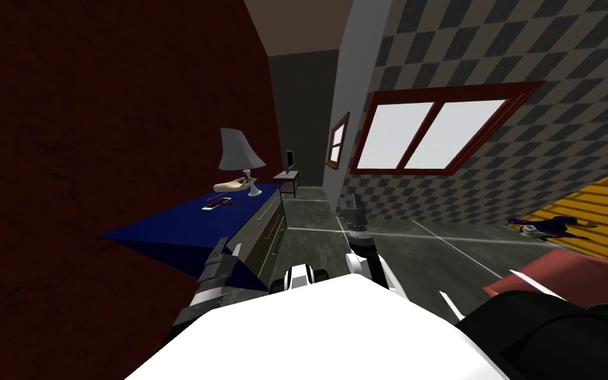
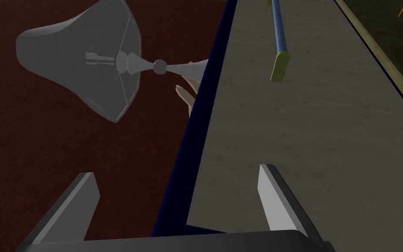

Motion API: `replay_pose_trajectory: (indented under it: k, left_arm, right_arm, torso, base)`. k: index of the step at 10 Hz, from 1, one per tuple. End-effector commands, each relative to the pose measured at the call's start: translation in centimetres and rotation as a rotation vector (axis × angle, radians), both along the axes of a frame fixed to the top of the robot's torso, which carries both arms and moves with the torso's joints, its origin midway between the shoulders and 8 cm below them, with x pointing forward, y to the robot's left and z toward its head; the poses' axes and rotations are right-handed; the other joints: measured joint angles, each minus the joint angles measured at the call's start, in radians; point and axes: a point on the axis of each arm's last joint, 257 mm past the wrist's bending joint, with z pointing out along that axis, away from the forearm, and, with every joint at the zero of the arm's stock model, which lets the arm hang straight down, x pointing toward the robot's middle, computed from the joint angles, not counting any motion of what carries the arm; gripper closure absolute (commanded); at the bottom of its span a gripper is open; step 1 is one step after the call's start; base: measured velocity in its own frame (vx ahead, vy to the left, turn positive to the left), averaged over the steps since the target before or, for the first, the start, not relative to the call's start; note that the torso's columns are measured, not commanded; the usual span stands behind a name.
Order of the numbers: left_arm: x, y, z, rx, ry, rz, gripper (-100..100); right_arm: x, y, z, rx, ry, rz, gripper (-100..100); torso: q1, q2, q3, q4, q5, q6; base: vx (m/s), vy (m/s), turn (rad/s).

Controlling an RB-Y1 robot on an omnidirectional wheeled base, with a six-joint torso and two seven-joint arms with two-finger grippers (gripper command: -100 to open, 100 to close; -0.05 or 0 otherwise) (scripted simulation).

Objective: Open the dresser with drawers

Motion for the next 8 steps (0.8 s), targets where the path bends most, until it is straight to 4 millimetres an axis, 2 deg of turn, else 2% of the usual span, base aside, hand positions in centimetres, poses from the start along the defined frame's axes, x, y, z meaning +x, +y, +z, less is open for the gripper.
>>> replay_pose_trajectory:
  k: [1, 7, 8]
  left_arm:
    - [-1.6, 0.7, -2.8, -0.012, 0.08, -0.011, -100]
    - [-6.0, 2.4, -8.6, -0.041, 0.253, -0.022, -100]
    - [-5.5, 2.4, -8.0, -0.035, 0.234, -0.022, -100]
  right_arm:
    - [0.0, 0.0, 0.0, 0.0, 0.0, 0.0, 0]
    - [0.0, 0.0, 0.0, 0.0, 0.0, 0.0, 0]
    - [0.0, 0.0, 0.0, 0.0, 0.0, 0.0, 0]
  torso:
    - [0.0, 0.0, 0.0, 0.0, 0.0, 0.0]
    - [0.002, 0.0, 0.0, 0.0, 0.001, 0.0]
    - [0.0, 0.001, 0.0, 0.0, 0.0, 0.0]
  base:
    - [0.222, 0.007, -0.26]
    - [0.204, 0.023, -0.23]
    - [0.091, 0.014, -0.047]
